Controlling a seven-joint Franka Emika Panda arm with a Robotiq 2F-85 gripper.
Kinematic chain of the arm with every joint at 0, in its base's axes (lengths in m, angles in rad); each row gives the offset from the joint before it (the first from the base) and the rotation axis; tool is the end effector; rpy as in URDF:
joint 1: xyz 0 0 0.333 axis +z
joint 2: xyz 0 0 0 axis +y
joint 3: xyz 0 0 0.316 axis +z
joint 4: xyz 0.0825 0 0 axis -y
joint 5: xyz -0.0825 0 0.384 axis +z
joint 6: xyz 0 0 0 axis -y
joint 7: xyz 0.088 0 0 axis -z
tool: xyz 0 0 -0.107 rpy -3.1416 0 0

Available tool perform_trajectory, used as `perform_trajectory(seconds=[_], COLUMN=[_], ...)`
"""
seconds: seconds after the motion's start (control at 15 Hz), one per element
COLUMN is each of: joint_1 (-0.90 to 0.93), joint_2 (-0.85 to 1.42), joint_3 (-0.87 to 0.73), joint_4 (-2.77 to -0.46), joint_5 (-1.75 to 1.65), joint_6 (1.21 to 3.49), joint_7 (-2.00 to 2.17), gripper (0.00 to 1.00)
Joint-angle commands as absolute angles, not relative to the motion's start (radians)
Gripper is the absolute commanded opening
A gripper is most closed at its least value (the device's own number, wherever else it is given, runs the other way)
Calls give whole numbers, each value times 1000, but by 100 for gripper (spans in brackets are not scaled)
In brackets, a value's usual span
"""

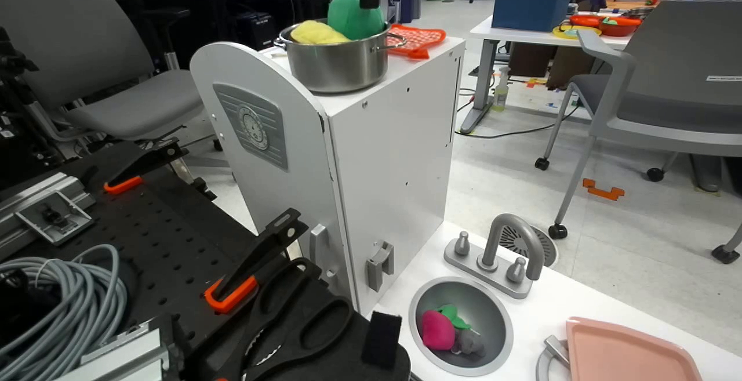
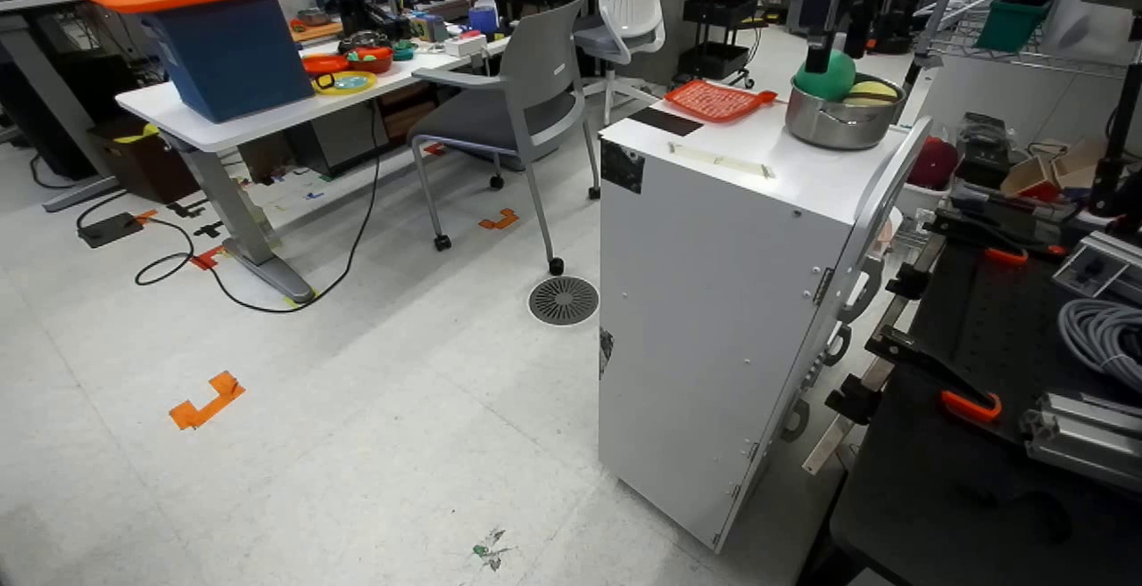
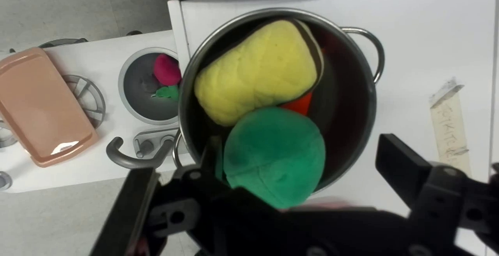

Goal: Pick up the pee plush toy from the pot and drop it in the sink

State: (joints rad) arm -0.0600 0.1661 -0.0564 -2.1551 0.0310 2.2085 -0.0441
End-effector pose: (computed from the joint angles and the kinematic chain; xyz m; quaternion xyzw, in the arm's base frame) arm 0.5426 -0.0622 0.3134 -0.9973 0.0459 0.0554 0.0117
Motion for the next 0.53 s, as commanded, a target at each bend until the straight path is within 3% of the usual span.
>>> perform_trajectory(seconds=[0.0, 0.47], joint_1=[-77, -83], joint_2=[137, 163], joint_3=[-65, -61], joint_4=[-2170, -2157], joint_5=[40, 47], joint_6=[2238, 2236], joint_7=[-63, -65], gripper=[100, 100])
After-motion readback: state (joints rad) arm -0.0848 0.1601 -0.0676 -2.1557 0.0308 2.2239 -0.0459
